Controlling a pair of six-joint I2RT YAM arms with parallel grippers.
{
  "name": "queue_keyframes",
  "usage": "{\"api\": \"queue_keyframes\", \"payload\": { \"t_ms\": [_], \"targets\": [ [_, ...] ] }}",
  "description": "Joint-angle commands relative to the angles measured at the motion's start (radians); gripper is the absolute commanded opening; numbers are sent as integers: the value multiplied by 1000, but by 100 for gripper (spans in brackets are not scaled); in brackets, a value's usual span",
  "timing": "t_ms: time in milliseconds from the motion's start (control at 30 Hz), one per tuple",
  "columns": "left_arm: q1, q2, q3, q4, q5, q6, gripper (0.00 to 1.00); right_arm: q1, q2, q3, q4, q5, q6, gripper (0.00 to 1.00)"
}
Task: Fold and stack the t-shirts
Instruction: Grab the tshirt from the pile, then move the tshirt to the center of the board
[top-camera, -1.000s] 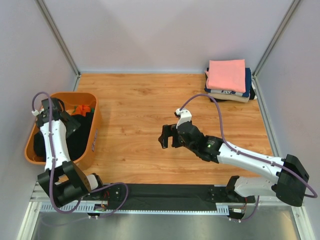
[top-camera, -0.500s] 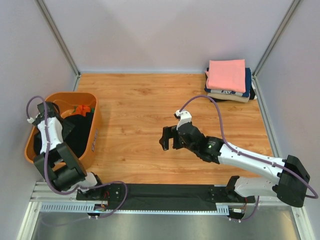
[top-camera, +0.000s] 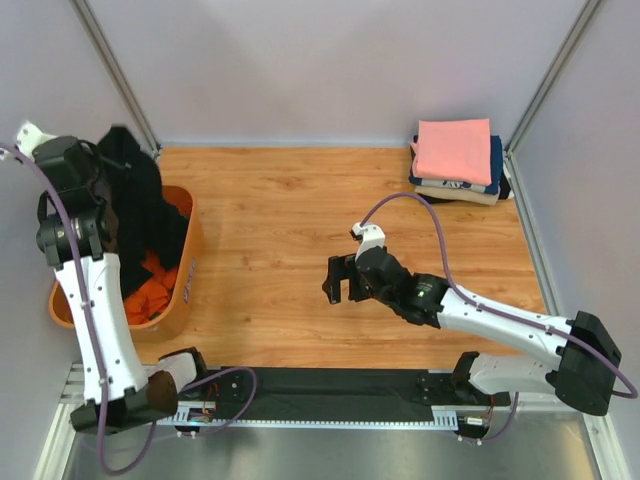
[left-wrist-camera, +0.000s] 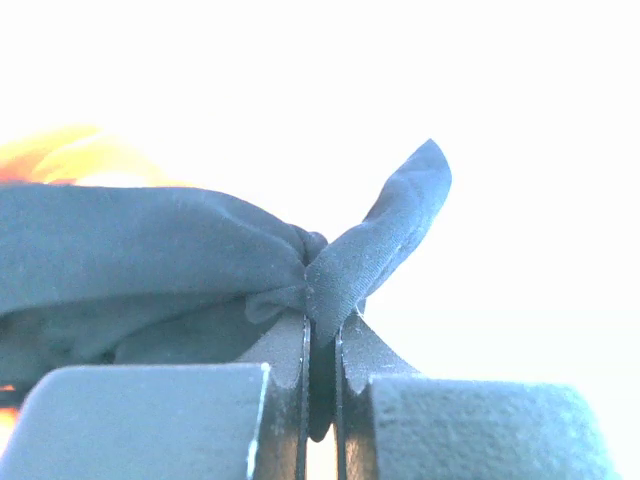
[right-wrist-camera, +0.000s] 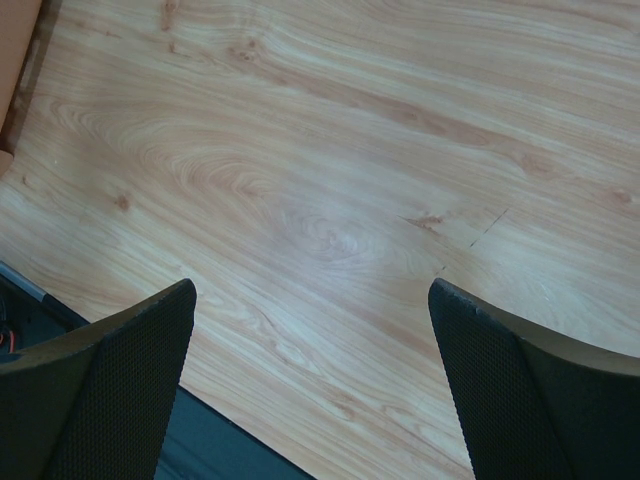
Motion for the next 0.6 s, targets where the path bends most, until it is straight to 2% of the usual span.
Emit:
{"api": "queue_keyframes", "payload": {
  "t_ms": [0,33,167,200,300,367,400,433,467,500,567],
  "targets": [
    [-158,-14,207,82,91,-75,0,-5,-23,84,-37,39,-7,100],
    [-232,1,297,89,122,-66,0,-5,-33,103,-54,88,-10,100],
    [-341,61,444,99,352,-63,0,-11,-130,121,-124,237,-27,100],
    [-356,69,453,99,448,-65,0,-16,-183,122,-153,265,-31,100],
    [-419,35,418,98,550,-63,0,-40,-306,125,-218,372,-25,100],
    [-453,3,315,99,591,-57,0,-45,-377,127,-247,446,-22,100],
    [-459,-23,274,89,642,-48,15,-46,-448,130,-276,466,-24,100],
    [-467,-42,172,78,663,-34,36,-46,-484,133,-288,495,-24,100],
    [-469,-60,113,67,682,-26,62,-46,-519,139,-305,507,-19,100],
    [-469,-95,8,28,700,12,96,-46,-580,150,-340,526,-13,100],
    [-469,-141,-93,-38,665,47,100,-46,-660,156,-371,527,-1,100]
  ]
}}
